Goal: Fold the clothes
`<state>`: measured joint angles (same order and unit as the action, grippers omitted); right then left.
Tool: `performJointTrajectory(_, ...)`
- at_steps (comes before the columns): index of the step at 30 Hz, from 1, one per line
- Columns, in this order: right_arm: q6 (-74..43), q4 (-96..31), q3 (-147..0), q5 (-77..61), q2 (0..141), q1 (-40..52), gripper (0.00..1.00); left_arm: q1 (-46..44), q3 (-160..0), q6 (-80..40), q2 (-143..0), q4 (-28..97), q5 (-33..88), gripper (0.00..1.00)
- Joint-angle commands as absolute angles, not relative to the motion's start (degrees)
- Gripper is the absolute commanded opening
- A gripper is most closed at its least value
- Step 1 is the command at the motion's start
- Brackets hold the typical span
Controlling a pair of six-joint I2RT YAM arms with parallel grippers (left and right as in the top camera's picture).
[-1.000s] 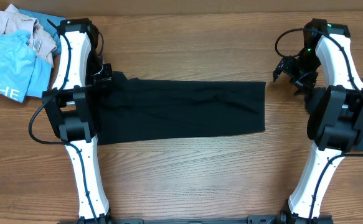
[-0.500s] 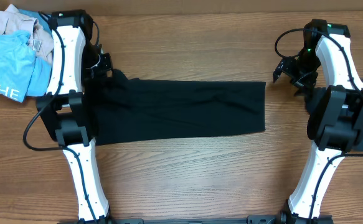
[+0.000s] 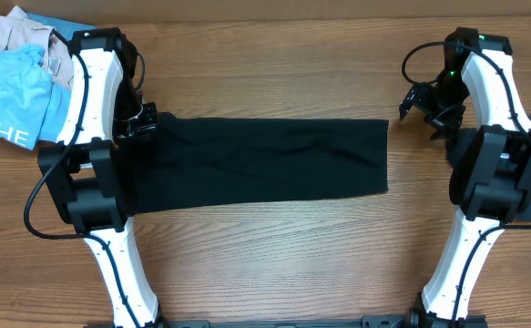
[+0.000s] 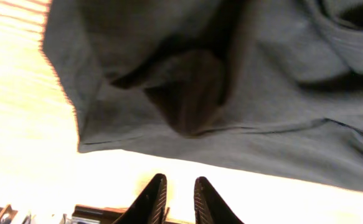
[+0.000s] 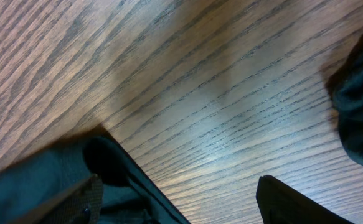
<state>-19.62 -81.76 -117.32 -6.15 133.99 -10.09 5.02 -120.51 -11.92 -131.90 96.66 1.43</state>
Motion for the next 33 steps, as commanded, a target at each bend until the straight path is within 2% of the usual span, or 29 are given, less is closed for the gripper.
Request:
performJointTrajectory(1,-19.4,-81.5,-118.9,-9.0,131.1,-10.2,0.83,5.6,-120.3,-15.7,-131.1,94.8,-4.3,0.13)
performJointTrajectory(3,-19.4,-80.9,-118.9,-9.8,131.1,-10.2,0.83,5.2,-120.5,-14.7,-131.1,92.3,-2.0,0.18)
performJointTrajectory(4,-19.4,-80.6,-118.9,-9.8,131.1,-10.2,0.83,4.8,-120.5,-12.3,-131.1,89.6,1.1,0.59)
performJointTrajectory(5,-19.2,-80.5,-118.9,-9.8,131.1,-10.2,0.84,4.4,-120.5,-10.0,-131.2,87.5,3.4,0.83)
performJointTrajectory(6,-18.7,-80.4,-118.9,-9.8,131.1,-10.2,0.84,4.2,-120.5,-8.1,-131.2,85.8,5.5,0.9)
performJointTrajectory(12,-17.5,-78.9,-118.9,-9.8,131.1,-10.2,0.85,1.9,-120.5,-4.3,-131.9,80.7,12.9,0.91)
performJointTrajectory(16,-16.6,-78.7,-118.9,-9.8,131.1,-10.2,0.86,-1.6,-120.5,-6.5,-132.8,75.2,12.3,0.89)
performJointTrajectory(18,-16.6,-78.5,-118.9,-9.8,131.1,-10.2,0.86,-3.2,-120.5,-5.6,-133.7,73.1,6.2,0.89)
performJointTrajectory(19,-16.4,-78.5,-118.9,-9.8,131.1,-10.2,0.86,-4.4,-120.5,-1.0,-133.8,71.2,3.8,0.89)
performJointTrajectory(23,-16.0,-79.5,-118.9,-9.7,131.1,-10.2,0.86,-6.4,-120.4,1.8,-133.8,66.0,-3.5,0.82)
performJointTrajectory(28,-16.0,-79.6,-118.9,-9.8,131.1,-10.2,0.87,-6.4,-119.7,3.1,-133.8,69.4,1.1,0.81)
performJointTrajectory(33,-16.0,-79.6,-118.9,-9.7,131.1,-10.2,0.87,-6.4,-112.0,9.9,-133.8,70.5,4.8,0.79)
